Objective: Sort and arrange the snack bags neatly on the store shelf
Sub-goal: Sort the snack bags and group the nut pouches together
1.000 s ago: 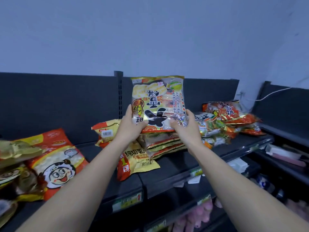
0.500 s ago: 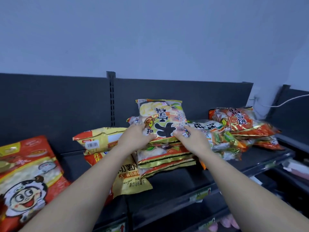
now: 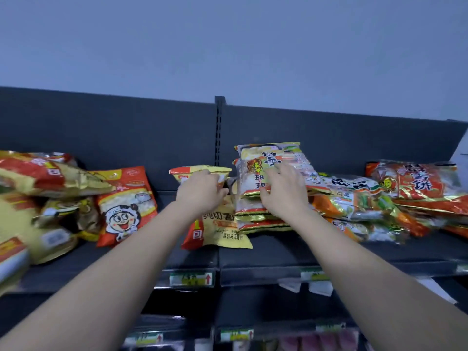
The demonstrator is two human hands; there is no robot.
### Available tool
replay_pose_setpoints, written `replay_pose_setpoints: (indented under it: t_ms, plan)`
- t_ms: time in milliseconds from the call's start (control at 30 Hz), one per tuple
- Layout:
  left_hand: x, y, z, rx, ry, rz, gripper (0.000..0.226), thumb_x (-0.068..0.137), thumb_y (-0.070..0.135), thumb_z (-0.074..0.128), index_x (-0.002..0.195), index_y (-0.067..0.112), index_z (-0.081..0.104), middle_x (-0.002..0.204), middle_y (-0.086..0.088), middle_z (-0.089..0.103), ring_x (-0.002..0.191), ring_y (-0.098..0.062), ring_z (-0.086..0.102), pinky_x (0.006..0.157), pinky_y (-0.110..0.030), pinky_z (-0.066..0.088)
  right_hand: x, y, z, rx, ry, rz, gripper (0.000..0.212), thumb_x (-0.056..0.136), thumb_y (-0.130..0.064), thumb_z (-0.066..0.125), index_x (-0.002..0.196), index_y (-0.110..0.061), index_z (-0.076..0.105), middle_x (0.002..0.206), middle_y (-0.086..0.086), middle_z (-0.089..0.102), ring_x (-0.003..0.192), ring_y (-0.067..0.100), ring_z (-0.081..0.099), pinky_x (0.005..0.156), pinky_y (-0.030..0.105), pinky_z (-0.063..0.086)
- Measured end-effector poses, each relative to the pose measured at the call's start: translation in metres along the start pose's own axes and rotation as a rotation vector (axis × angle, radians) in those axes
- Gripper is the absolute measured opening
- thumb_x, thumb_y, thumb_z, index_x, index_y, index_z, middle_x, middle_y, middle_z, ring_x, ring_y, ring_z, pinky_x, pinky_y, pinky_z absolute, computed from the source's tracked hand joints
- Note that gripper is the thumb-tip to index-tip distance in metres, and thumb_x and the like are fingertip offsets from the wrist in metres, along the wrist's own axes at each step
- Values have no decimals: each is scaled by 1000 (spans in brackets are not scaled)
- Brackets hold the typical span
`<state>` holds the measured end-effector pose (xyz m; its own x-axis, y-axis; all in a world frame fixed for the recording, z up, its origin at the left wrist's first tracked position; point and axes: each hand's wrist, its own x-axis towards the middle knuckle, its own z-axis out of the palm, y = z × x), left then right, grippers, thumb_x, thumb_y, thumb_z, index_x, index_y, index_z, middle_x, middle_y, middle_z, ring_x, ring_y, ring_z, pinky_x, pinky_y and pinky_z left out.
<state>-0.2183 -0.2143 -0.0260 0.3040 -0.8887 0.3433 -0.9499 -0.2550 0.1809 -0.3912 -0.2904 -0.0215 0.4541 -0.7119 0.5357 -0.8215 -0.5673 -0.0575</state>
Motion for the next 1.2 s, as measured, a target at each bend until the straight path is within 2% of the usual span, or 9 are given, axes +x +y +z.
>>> replay_pose_setpoints:
  t_ms: [267, 433, 667, 800, 900, 967, 1033, 1133, 1200]
  plan:
    - [-61, -87, -47, 289, 57, -159, 24, 90, 24, 51, 110, 11, 57, 114, -8, 54, 115, -28, 49, 81, -38, 45, -6, -109, 2, 149, -155, -273, 48, 90, -36, 58, 134, -20, 51, 133, 5, 51, 129, 26, 40, 104, 41, 35]
    - [-100, -154, -73, 397, 68, -284, 33, 86, 22, 52, 118, 14, 56, 118, -7, 55, 115, -28, 50, 80, -37, 46, -9, -187, 11, 179, -228, -414, 49, 90, -36, 57, 135, -20, 50, 132, 5, 51, 128, 27, 39, 103, 39, 35]
    - [-145, -254, -97, 413, 49, -387, 30, 88, 21, 50, 117, 16, 56, 113, -6, 53, 112, -26, 48, 70, -34, 43, -17, -305, 30, 259, -295, -537, 50, 88, -35, 59, 136, -23, 51, 130, 7, 54, 123, 30, 44, 99, 41, 41]
    - [-159, -312, -100, 408, -17, -468, 45, 89, 42, 51, 127, 17, 50, 129, -8, 49, 122, -28, 44, 86, -39, 43, -14, -364, 44, 323, -420, -586, 60, 87, -43, 63, 140, -21, 47, 136, 6, 53, 127, 29, 46, 100, 41, 43]
    - [-165, -352, -95, 326, -109, -561, 74, 82, 67, 52, 138, 19, 39, 142, -8, 41, 133, -28, 36, 100, -45, 37, -15, -402, 59, 286, -493, -600, 61, 81, -54, 66, 129, -19, 53, 125, 6, 57, 120, 29, 50, 91, 39, 45]
    - [-167, -372, -90, 307, -102, -561, 80, 82, 71, 49, 141, 19, 35, 143, -8, 40, 134, -28, 35, 103, -47, 36, -15, -421, 68, 216, -510, -593, 62, 77, -61, 65, 119, -17, 53, 120, 8, 57, 117, 29, 49, 88, 39, 43]
    - [-166, -387, -89, 246, -47, -568, 75, 87, 69, 42, 141, 18, 34, 142, -8, 42, 133, -29, 36, 102, -47, 36, -14, -433, 74, 147, -520, -555, 80, 70, -74, 62, 125, -18, 47, 124, 9, 56, 120, 30, 47, 92, 42, 40]
    - [-163, -409, -89, -135, 9, -660, 69, 93, 63, 36, 144, 15, 35, 141, -12, 46, 129, -31, 43, 99, -44, 40, -10, -446, 80, 85, -557, -485, 120, 57, -86, 60, 147, -18, 22, 140, 11, 45, 129, 32, 40, 101, 46, 33]
    - [-160, -420, -88, -369, 37, -706, 68, 95, 61, 32, 138, 10, 45, 136, -13, 53, 120, -31, 51, 92, -39, 44, -8, -453, 84, 49, -523, -468, 125, 56, -82, 64, 150, -18, 13, 142, 11, 43, 130, 32, 40, 101, 47, 32]
